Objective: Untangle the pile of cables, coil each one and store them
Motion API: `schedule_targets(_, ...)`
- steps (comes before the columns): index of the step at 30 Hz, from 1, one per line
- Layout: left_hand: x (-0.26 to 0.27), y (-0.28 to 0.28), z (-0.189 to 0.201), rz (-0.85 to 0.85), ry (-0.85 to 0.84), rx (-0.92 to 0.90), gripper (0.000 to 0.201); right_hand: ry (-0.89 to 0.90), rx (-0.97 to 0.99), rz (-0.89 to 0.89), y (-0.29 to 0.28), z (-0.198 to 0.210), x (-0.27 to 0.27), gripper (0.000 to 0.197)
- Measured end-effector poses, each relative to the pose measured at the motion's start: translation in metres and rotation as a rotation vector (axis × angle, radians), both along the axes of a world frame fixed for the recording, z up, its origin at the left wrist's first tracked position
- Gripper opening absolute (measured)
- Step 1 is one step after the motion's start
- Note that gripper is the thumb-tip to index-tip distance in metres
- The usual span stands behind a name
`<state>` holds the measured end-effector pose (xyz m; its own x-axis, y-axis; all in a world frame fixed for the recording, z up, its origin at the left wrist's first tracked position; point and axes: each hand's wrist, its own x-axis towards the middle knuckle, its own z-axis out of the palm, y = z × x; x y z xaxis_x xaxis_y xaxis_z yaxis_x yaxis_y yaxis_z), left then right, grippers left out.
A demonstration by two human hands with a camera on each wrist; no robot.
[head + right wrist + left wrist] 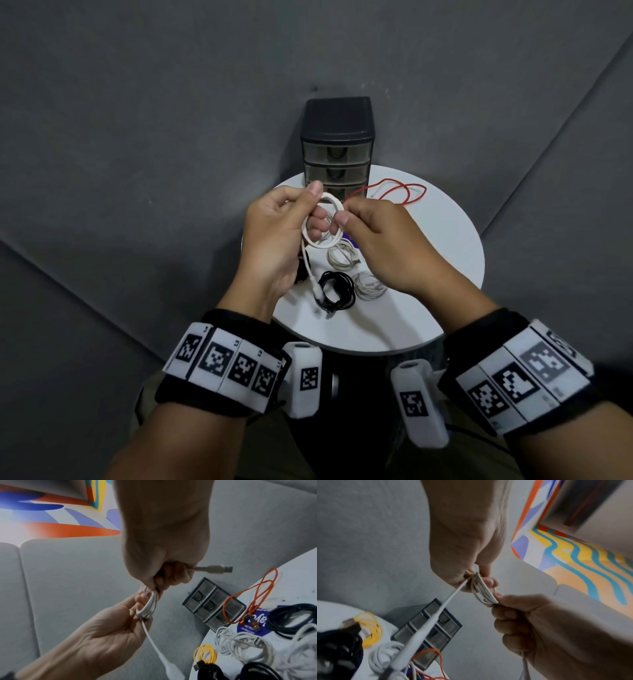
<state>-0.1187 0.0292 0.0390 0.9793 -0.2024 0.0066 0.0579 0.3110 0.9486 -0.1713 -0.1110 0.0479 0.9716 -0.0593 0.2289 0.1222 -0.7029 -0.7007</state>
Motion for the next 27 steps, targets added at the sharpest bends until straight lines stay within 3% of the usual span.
schedule_targets(4,0.004,0.002,0.005,-0.128,-0.039,0.147,0.013,-0.009,-0.083,-0.039,-0.008,0.002,0.001,0.026)
schedule_targets(9,0.001,-0.005,0.011,-0.274,0.086,0.18,0.013,0.004,-0.201,-0.026,-0.019,0.008,-0.003,0.027)
schedule_targets(18,-0.005,-0.019,0.015,-0.263,0.04,0.191,0.017,0.244,0.06,0.163,-0.045,0.015,-0.007,0.019)
schedule_targets(24,0.002,-0.017,0.024,-0.288,0.028,0.065,0.019,0.071,-0.091,0.034,-0.059,0.015,-0.002,0.014)
schedule_targets(27,-0.001,-0.02,0.031,-0.278,-0.001,0.058,0.02,-0.02,0.06,-0.077,-0.058,0.013,0.003,0.017)
